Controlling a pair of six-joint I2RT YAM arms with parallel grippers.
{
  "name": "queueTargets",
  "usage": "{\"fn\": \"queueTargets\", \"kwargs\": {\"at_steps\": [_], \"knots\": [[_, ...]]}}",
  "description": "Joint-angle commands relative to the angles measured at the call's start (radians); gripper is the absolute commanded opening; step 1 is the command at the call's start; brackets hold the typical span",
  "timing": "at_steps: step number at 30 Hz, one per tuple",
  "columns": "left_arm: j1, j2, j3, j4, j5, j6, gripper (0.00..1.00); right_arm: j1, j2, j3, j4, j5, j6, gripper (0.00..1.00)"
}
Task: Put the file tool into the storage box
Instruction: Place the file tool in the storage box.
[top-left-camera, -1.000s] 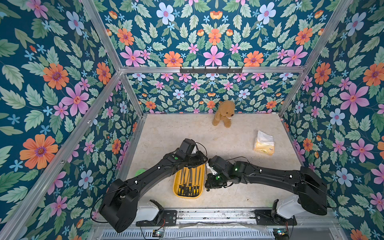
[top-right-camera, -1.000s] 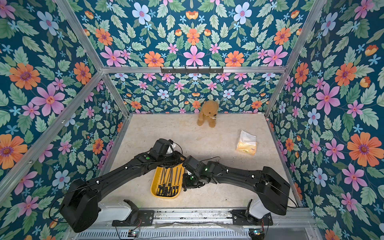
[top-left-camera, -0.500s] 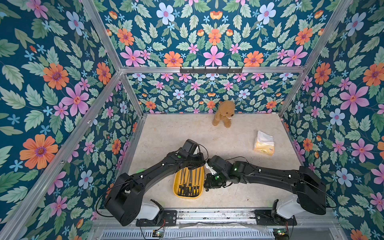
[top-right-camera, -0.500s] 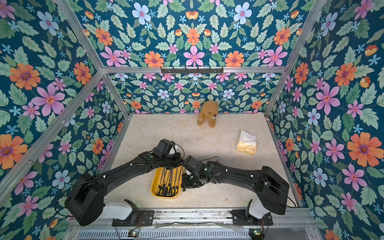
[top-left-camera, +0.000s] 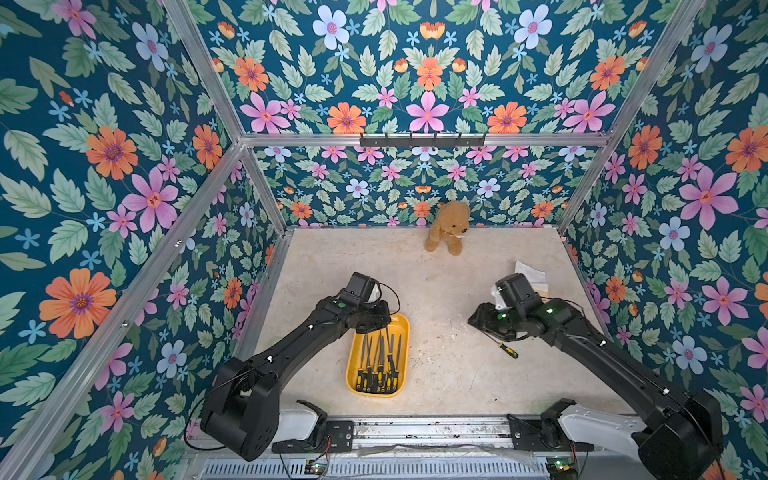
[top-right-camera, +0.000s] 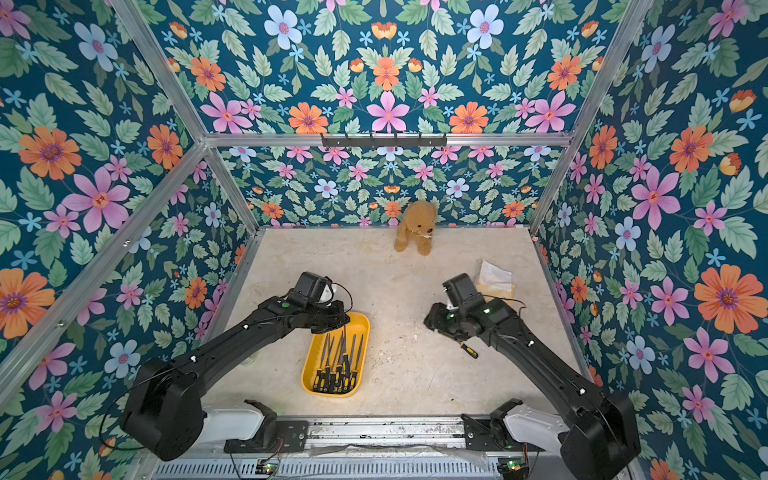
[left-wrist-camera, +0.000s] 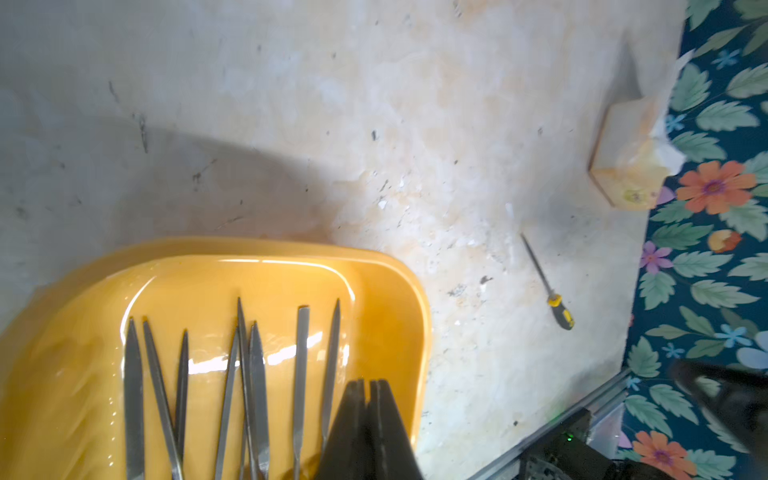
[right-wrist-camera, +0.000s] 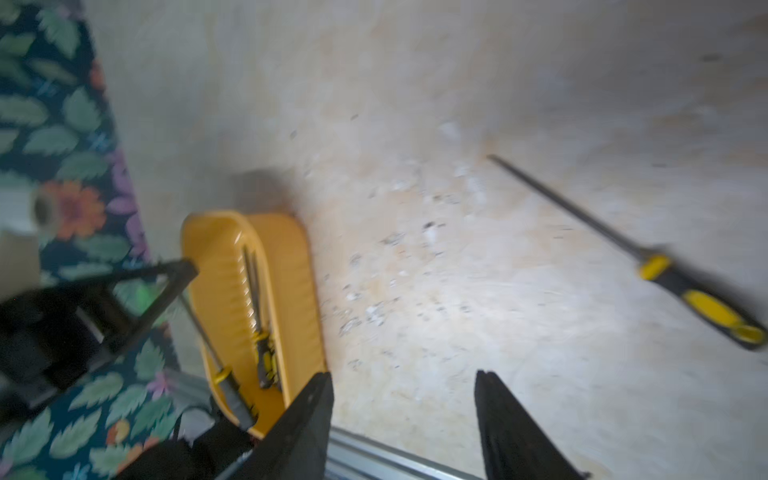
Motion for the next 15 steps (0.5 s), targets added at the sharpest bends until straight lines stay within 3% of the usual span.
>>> {"fn": "queueTargets", "kwargs": {"at_steps": [1,11,15], "knots": [[-0.001,0.022,-0.032,0.013,-0.032,0.041,0.00,-0.142,-0.004,-0.017,-0.219,0.091,-0.077,0.60],[-0.026,0.040,-0.132,0.101,-0.056,0.020,0.00,-0.228,0.127,-0.093,-0.064,0.154,-0.011,0.59],[-0.032,0.031,-0.165,0.117,-0.057,0.018,0.07,-0.265,0.174,-0.098,0.006,0.185,-0.012,0.59]]}}
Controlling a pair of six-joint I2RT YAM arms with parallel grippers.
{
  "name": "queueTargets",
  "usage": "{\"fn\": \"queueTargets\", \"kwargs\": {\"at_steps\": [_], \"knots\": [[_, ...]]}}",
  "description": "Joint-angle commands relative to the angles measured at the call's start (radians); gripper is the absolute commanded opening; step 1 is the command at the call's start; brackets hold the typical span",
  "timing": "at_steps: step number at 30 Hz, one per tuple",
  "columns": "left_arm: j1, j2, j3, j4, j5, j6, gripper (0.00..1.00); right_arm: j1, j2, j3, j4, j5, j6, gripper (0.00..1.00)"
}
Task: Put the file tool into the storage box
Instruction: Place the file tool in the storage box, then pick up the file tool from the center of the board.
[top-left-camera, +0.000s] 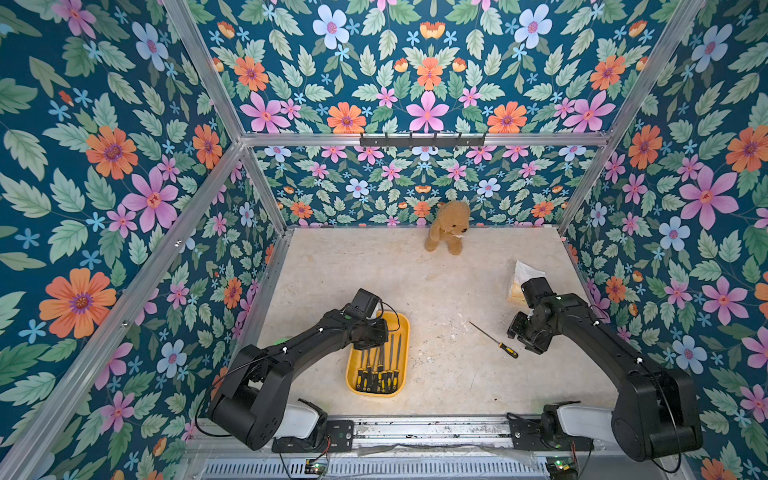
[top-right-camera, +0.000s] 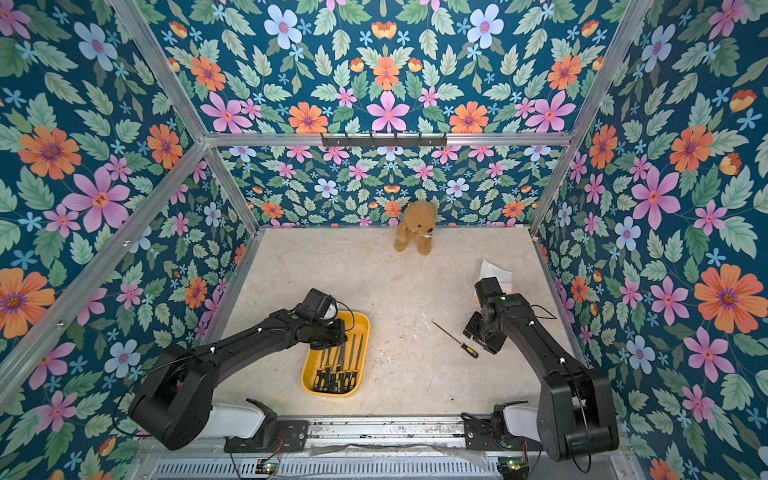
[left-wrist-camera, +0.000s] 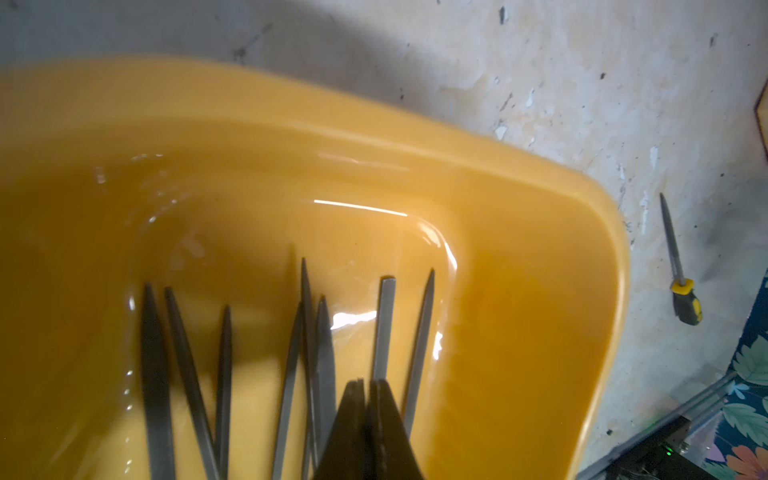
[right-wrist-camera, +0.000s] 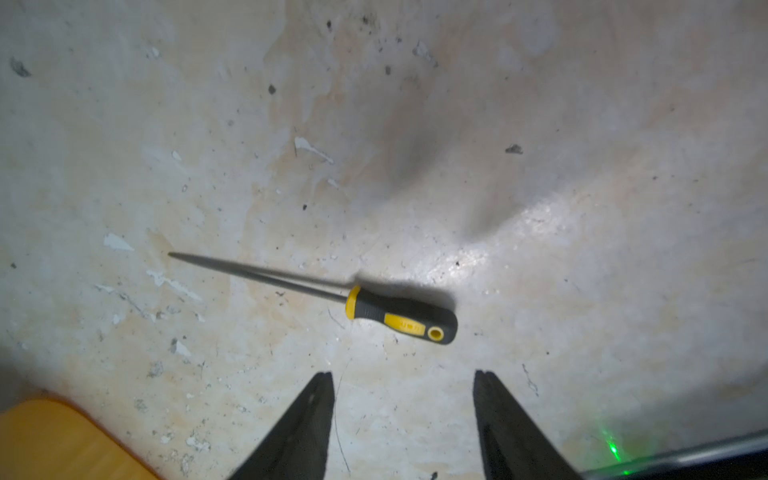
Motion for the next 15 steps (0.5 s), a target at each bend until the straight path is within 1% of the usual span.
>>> {"fn": "queueTargets", "kwargs": {"at_steps": [1,3,7,9,12,15], "knots": [[-0.004,-0.007,-0.018,0.028,-0.013,0.001,0.08,-0.011,0.029,-0.005,0.093,0.045,0.014,0.59],[-0.005,-0.010,-0.028,0.031,-0.009,0.000,0.10,-0.011,0.063,-0.008,0.138,0.041,0.011,0.59],[-0.013,-0.019,-0.035,0.030,-0.006,0.001,0.19,-0.010,0.112,-0.027,0.241,0.014,0.006,0.58],[-0.014,-0.028,-0.034,0.023,-0.005,-0.003,0.24,-0.010,0.115,-0.058,0.306,-0.022,0.016,0.58],[-0.015,-0.056,-0.032,0.022,-0.001,-0.021,0.29,-0.003,0.109,-0.101,0.355,-0.041,0.041,0.57],[-0.015,-0.071,-0.023,0.016,0.008,-0.029,0.32,0.028,0.091,-0.145,0.395,-0.068,0.053,0.57]]}}
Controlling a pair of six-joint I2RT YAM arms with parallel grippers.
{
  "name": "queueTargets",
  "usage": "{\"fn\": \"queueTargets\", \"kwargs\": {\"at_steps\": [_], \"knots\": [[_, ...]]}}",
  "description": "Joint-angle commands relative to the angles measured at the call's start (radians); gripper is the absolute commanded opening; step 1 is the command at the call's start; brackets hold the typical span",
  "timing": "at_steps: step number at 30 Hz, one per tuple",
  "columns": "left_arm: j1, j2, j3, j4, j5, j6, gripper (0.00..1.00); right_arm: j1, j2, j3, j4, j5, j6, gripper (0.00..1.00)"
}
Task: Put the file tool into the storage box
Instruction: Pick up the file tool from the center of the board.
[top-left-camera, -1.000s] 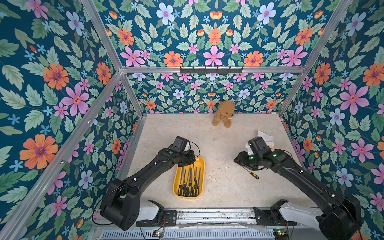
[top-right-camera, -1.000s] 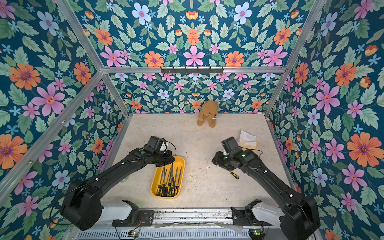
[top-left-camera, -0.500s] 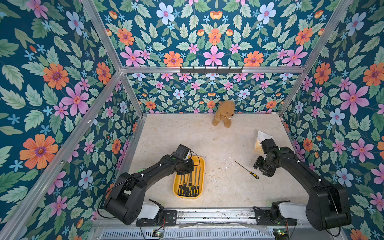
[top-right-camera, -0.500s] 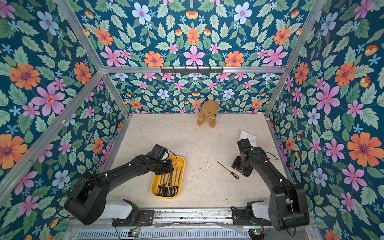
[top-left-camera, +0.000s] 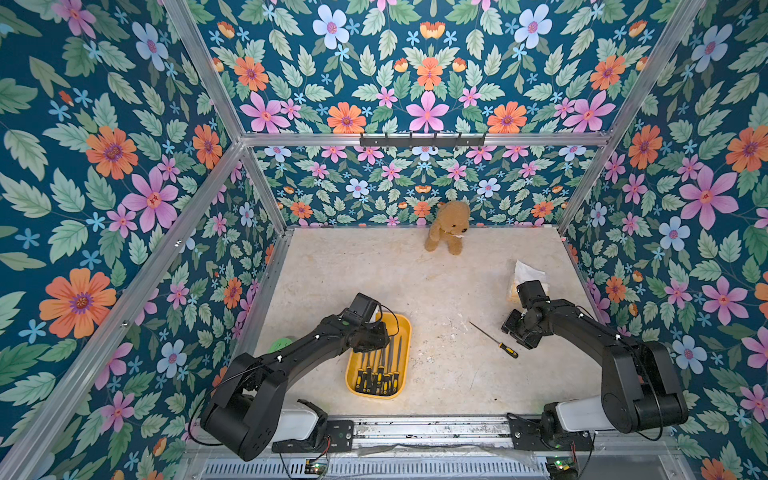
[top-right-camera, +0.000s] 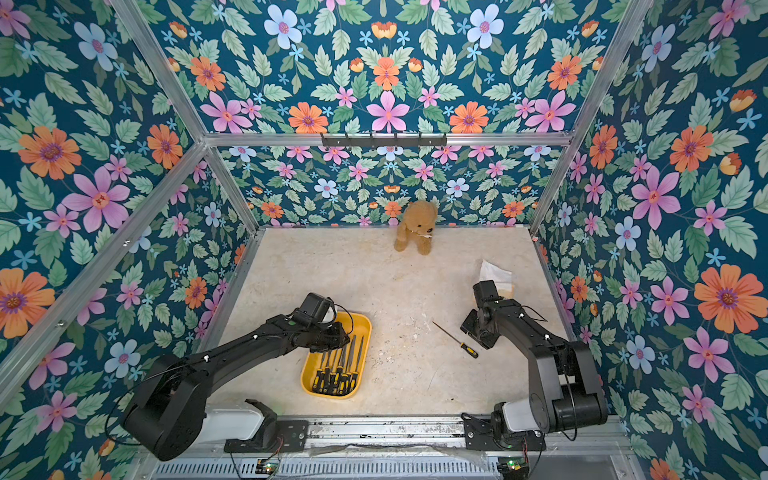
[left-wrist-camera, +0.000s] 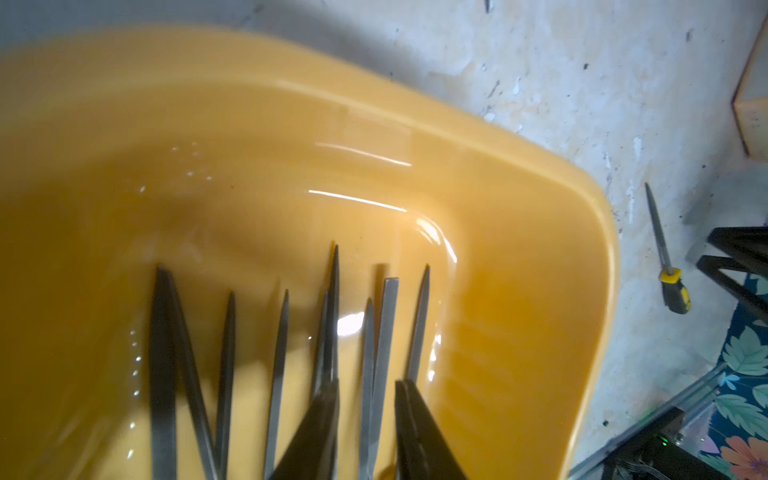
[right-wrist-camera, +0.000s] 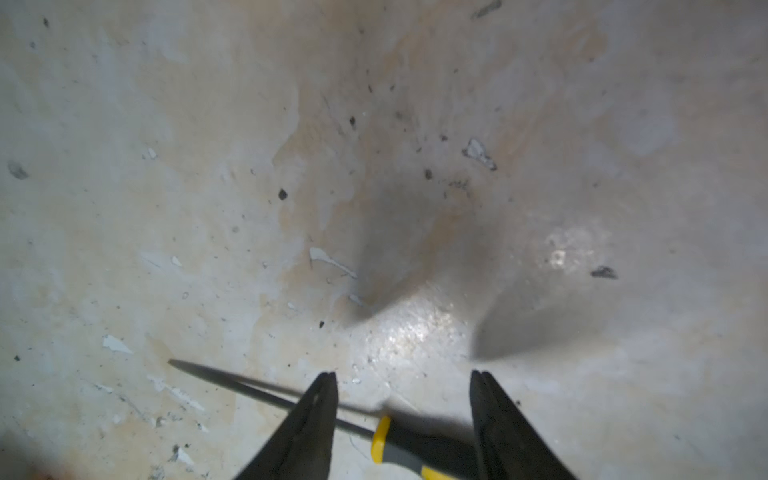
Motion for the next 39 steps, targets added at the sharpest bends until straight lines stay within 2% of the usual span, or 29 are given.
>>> {"fn": "queueTargets", "kwargs": {"at_steps": [1,5,14,19,26,29,34,39], "knots": [[0.000,-0.009,0.015,-0.010,0.005,-0.014,0.32,0.037,-0.009,-0.027,0.068,-0.031,0.025,0.57],[0.000,-0.019,0.047,-0.040,0.005,-0.009,0.32,0.102,-0.034,-0.053,0.053,-0.010,0.054,0.57],[0.000,-0.042,0.084,-0.069,0.009,-0.015,0.33,0.176,-0.179,-0.148,0.005,0.022,0.135,0.57],[0.000,-0.042,0.093,-0.069,0.011,-0.019,0.33,0.218,-0.147,-0.137,-0.024,0.044,0.130,0.54],[0.000,-0.042,0.087,-0.070,0.011,-0.021,0.32,0.244,-0.037,-0.058,-0.130,0.116,0.097,0.37],[0.000,-0.041,0.086,-0.072,0.006,-0.019,0.32,0.254,0.025,-0.010,-0.157,0.135,0.079,0.22],[0.002,-0.039,0.096,-0.081,-0.003,-0.017,0.31,0.313,0.092,0.074,-0.208,0.151,0.049,0.03],[0.002,-0.045,0.125,-0.083,0.002,-0.029,0.32,0.401,0.020,0.179,-0.230,0.105,0.009,0.00]]}}
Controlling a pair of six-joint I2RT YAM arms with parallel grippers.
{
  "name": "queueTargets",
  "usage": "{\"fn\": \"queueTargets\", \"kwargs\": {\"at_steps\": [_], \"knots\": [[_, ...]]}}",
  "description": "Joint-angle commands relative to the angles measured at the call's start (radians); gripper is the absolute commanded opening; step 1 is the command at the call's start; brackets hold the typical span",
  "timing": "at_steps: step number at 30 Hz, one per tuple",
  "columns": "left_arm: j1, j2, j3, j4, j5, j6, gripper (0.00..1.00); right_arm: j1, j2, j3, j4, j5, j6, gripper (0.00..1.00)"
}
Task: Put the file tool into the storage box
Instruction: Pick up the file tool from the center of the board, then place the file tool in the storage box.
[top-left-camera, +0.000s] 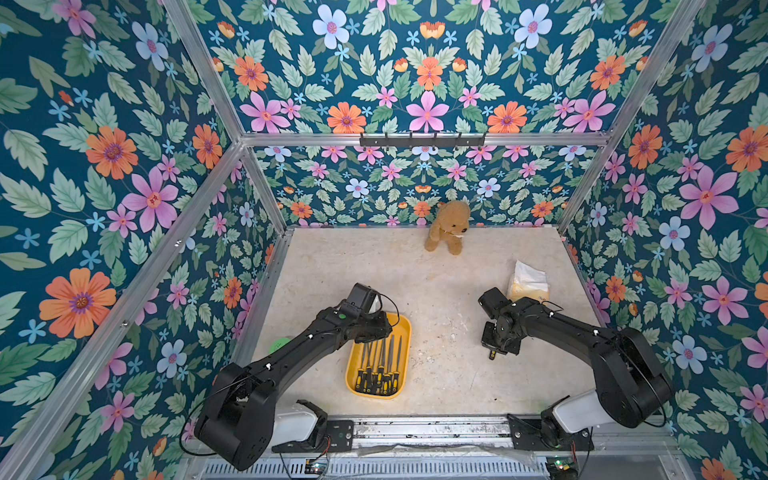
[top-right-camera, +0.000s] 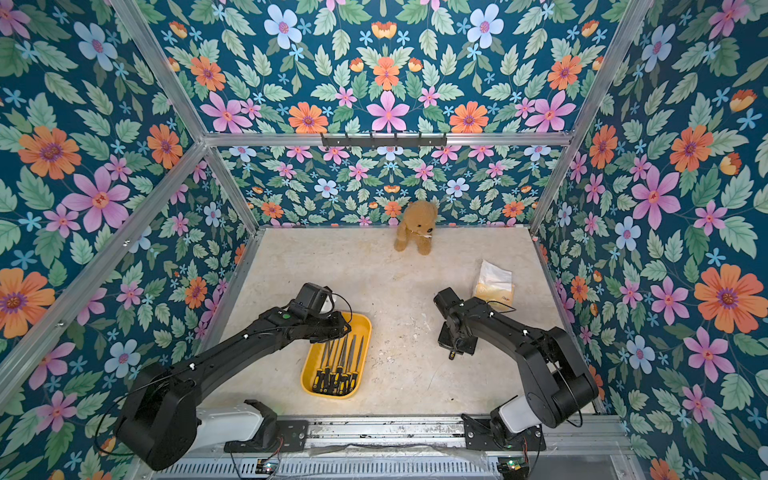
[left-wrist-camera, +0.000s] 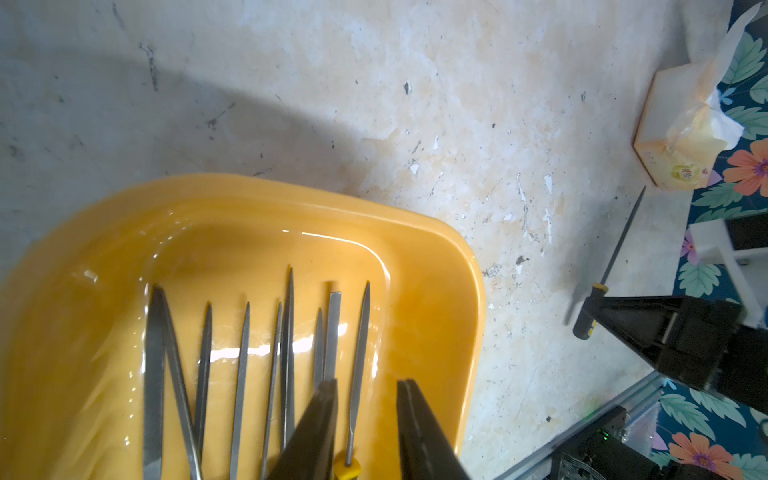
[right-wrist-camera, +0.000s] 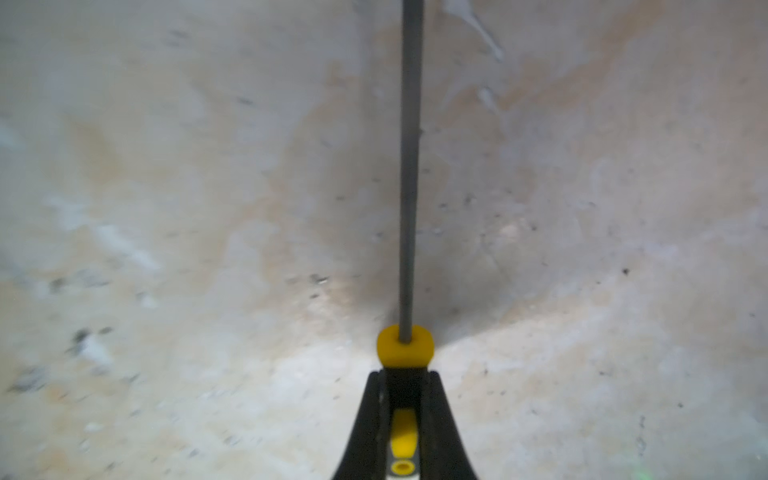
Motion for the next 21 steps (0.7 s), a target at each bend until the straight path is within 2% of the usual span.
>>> {"fn": "queueTargets", "kwargs": {"at_steps": [1,5,8,11,14,21], "knots": [[0.001,-0.002,0.031,-0.008,0.003,-0.012,0.32,0.069,-0.049,0.061,-0.017,-0.037,-0.063,0.00],[0.001,0.014,0.090,0.004,0.052,-0.048,0.34,0.224,-0.089,0.138,0.020,-0.113,-0.089,0.00],[0.001,0.013,0.121,0.039,0.079,-0.095,0.41,0.331,-0.092,0.156,0.089,-0.151,-0.058,0.00],[0.001,0.024,0.145,0.076,0.102,-0.125,0.42,0.401,-0.077,0.163,0.157,-0.160,-0.010,0.00],[-0.001,0.048,0.154,0.100,0.113,-0.139,0.43,0.449,-0.041,0.177,0.225,-0.176,0.010,0.00],[-0.005,0.068,0.152,0.118,0.113,-0.143,0.44,0.498,0.073,0.257,0.254,-0.215,0.005,0.00]]}}
